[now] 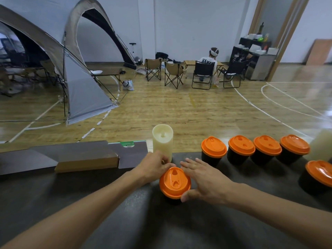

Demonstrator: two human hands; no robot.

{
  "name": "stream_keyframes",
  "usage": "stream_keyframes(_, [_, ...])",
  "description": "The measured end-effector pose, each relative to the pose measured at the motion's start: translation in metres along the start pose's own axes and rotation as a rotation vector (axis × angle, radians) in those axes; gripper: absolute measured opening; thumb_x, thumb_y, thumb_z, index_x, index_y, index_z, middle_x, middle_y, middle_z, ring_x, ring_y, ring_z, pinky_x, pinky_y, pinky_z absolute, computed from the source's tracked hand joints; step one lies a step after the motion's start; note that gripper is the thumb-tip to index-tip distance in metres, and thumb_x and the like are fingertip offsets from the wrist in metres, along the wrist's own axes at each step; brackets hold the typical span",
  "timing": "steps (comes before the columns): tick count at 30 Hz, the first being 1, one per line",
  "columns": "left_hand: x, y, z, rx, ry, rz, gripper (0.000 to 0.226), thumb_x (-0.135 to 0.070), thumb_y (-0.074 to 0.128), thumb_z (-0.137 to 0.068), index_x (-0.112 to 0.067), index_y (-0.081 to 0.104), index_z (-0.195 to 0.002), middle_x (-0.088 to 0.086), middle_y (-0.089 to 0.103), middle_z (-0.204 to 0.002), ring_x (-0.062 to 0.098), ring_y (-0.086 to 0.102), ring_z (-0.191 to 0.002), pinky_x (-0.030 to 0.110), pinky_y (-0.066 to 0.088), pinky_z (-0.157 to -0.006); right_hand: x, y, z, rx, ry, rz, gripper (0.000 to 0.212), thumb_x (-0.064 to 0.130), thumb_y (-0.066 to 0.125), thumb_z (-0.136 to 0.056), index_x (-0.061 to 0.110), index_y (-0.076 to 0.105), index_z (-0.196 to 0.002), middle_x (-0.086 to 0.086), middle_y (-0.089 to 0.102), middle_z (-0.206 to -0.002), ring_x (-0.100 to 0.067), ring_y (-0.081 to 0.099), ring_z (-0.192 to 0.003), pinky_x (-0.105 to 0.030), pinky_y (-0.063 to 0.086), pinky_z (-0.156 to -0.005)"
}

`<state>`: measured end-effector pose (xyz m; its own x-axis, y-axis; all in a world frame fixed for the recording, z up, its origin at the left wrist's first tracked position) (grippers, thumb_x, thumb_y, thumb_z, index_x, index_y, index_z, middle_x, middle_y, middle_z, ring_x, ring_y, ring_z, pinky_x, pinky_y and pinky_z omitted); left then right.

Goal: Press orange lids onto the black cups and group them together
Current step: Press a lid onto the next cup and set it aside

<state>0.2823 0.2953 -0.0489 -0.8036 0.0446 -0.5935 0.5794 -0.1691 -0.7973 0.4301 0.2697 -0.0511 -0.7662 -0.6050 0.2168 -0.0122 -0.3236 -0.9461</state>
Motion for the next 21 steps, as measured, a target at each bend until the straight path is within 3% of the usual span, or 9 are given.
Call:
stream_keyframes(2, [0.002,0.002,0.016,-0.06,-0.005,0.069,0.018,-0.033,0.06,-0.099,-0.025,0.068,-0.085,-0.008,0.069,-0.082,0.002,0.065,-0.075,0.013,0.046,-0.063,0.001,0.0,0.002,-0.005,-0.006,0.004,0.101,0.067,0.062,-0.082,0.024,0.013,-0.16,0.005,0.008,-0.167,-0.009,-0.003,-0.153,-0.037,0.0,-0.125])
stream_keyframes(4, [0.008,0.008,0.032,-0.041,0.012,0.144,0.017,-0.027,0.053,-0.102,-0.026,0.07,-0.106,-0.009,0.07,-0.098,-0.002,0.066,-0.087,0.013,0.051,-0.076,0.001,0.0,0.003,-0.013,-0.002,-0.021,0.101,0.067,0.063,-0.082,0.025,0.014,-0.159,0.006,0.01,-0.167,-0.009,-0.001,-0.153,-0.038,0.001,-0.126])
stream_keyframes(6, [0.017,0.016,0.049,0.019,0.013,0.215,0.031,-0.027,0.051,-0.103,-0.029,0.059,-0.133,-0.012,0.065,-0.121,-0.006,0.06,-0.104,0.017,0.049,-0.094,0.0,-0.002,0.006,-0.037,0.012,-0.054,0.101,0.069,0.064,-0.08,0.027,0.018,-0.158,0.006,0.016,-0.166,-0.011,0.007,-0.153,-0.039,0.005,-0.125])
stream_keyframes(8, [0.028,0.019,0.062,0.025,0.019,0.18,0.053,-0.04,0.061,-0.096,-0.031,0.046,-0.146,-0.015,0.053,-0.138,-0.005,0.051,-0.119,0.024,0.044,-0.107,-0.001,-0.005,0.01,-0.09,0.026,-0.083,0.098,0.069,0.068,-0.076,0.029,0.027,-0.156,0.006,0.028,-0.162,-0.013,0.021,-0.149,-0.038,0.016,-0.123])
stream_keyframes(10, [0.031,0.019,0.07,0.014,0.059,0.013,0.078,-0.059,0.07,-0.081,-0.032,0.04,-0.148,-0.02,0.042,-0.143,-0.004,0.043,-0.127,0.025,0.039,-0.112,-0.001,-0.007,0.014,-0.132,0.028,-0.093,0.094,0.069,0.07,-0.074,0.029,0.035,-0.152,0.006,0.039,-0.154,-0.013,0.033,-0.141,-0.035,0.027,-0.117])
stream_keyframes(12, [0.026,0.02,0.073,0.021,0.085,-0.077,0.088,-0.067,0.073,-0.073,-0.037,0.037,-0.148,-0.023,0.038,-0.141,-0.003,0.041,-0.127,0.027,0.039,-0.112,-0.002,-0.007,0.017,-0.146,0.027,-0.084,0.093,0.069,0.071,-0.074,0.029,0.037,-0.151,0.006,0.045,-0.148,-0.012,0.038,-0.134,-0.034,0.032,-0.113])
stream_keyframes(21, [-0.045,0.053,0.046,-0.033,0.177,-0.232,0.085,-0.08,0.065,-0.069,-0.039,0.047,-0.142,-0.019,0.052,-0.126,0.002,0.048,-0.112,0.028,0.045,-0.099,-0.06,-0.027,0.068,-0.153,0.119,-0.005,0.093,0.07,0.072,-0.07,0.033,0.038,-0.149,0.009,0.049,-0.126,-0.01,0.043,-0.114,-0.028,0.037,-0.1])
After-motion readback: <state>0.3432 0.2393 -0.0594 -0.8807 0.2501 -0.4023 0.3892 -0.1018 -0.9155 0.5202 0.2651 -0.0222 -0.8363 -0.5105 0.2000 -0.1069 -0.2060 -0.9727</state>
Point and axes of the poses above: each hand's wrist, its own z-axis away from the middle knuckle, its own y-axis out of the palm, x = y × z, the point moved 7 cm from there along -z, towards the middle knuckle
